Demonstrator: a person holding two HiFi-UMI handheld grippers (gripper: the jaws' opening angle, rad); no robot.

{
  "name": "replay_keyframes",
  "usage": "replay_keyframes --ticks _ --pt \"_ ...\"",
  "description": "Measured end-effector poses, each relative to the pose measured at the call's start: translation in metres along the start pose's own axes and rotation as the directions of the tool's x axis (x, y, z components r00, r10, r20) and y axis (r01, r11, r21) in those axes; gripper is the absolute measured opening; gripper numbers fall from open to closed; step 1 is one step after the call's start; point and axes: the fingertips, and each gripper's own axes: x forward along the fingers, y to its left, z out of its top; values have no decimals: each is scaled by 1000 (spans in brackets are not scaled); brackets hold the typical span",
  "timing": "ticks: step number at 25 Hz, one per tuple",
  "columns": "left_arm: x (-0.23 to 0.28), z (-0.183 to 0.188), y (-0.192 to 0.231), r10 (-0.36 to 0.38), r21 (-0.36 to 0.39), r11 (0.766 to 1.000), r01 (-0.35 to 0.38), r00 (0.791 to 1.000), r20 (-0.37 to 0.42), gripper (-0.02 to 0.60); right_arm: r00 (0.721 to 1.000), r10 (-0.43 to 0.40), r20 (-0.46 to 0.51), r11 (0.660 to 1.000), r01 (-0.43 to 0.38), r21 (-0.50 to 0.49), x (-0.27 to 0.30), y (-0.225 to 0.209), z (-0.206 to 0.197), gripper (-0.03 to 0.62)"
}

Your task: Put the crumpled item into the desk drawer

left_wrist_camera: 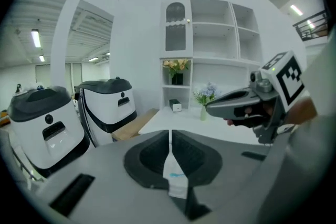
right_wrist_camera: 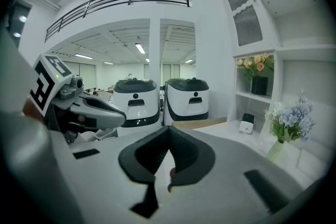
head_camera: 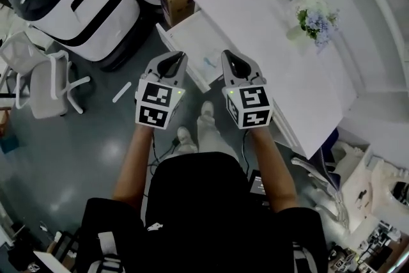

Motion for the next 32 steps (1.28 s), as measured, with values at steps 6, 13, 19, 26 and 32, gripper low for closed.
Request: replay_keyframes --ticks 6,13,19,26,32 --pt "-45 19 2 41 -31 999 -38 996 81 16 999 6 51 1000 -4 -26 -22 21 18 -5" --pt "-95 37 -6 47 -34 999 -42 982 183 17 996 0 93 999 4 -44 -50 49 33 -5" --pt "-119 46 -13 46 -6 999 -46 975 217 16 990 -11 137 999 16 -35 -66 62 47 -5" --pt "-135 67 -12 42 10 999 -46 962 269 16 981 -10 195 999 20 -50 -78 68 72 -5" --pt "-134 83 -19 37 33 998 -49 953 302 16 973 -30 228 998 40 -40 -88 58 85 -5"
